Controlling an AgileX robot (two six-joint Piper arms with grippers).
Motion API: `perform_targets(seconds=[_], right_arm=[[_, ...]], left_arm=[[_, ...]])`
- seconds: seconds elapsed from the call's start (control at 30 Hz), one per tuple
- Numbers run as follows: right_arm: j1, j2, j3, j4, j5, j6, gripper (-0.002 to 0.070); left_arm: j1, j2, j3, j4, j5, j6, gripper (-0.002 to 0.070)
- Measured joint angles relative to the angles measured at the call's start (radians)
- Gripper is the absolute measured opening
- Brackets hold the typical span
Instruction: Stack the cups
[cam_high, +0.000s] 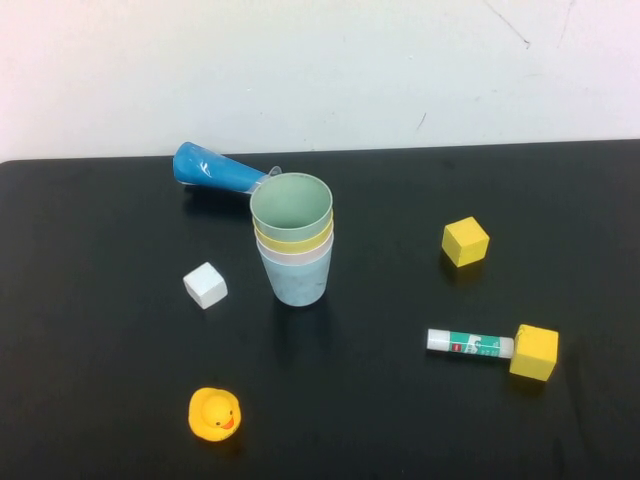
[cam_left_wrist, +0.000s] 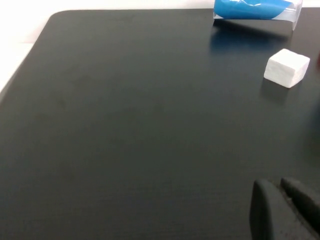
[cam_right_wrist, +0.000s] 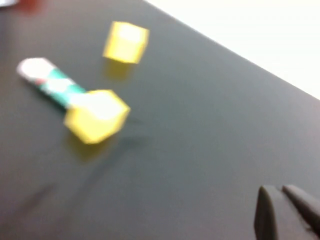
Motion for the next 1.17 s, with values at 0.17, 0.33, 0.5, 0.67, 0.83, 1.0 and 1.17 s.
perform_targets(seconds=[0.17, 0.33, 0.5, 0.67, 0.83, 1.0, 1.17], right_arm=[[-0.207, -0.086, 0.181, 0.018, -0.140, 0.007, -0.0001], [-0.294, -0.226, 0.291, 0.072, -0.131, 0.011, -0.0001], [-0.320, -0.255, 0.294, 0.087, -0.113, 0.032, -0.0001], [-0.320, -0.257, 0.294, 0.090, -0.113, 0.036, -0.0001], [-0.320, -0.259, 0.294, 0.090, -0.113, 0.037, -0.0001], [-0.320, -0.259, 0.294, 0.085, -0.105, 0.064, -0.0001], [-0.320, -0.259, 0.292, 0.079, -0.094, 0.147, -0.0001]], left_arm=[[0.000, 0.000, 0.000, 0.000, 0.000, 0.000, -0.0001], [0.000, 0.000, 0.000, 0.000, 0.000, 0.000, -0.0001], [0.000, -0.002, 0.000, -0.002, 0.001, 0.000, -0.0001], [0.000, -0.002, 0.000, -0.002, 0.001, 0.000, -0.0001], [0.000, -0.002, 0.000, -0.002, 0.001, 0.000, -0.0001], [0.000, -0.002, 0.000, -0.002, 0.001, 0.000, -0.0001], [0.000, -0.002, 0.000, -0.002, 0.001, -0.003, -0.0001]])
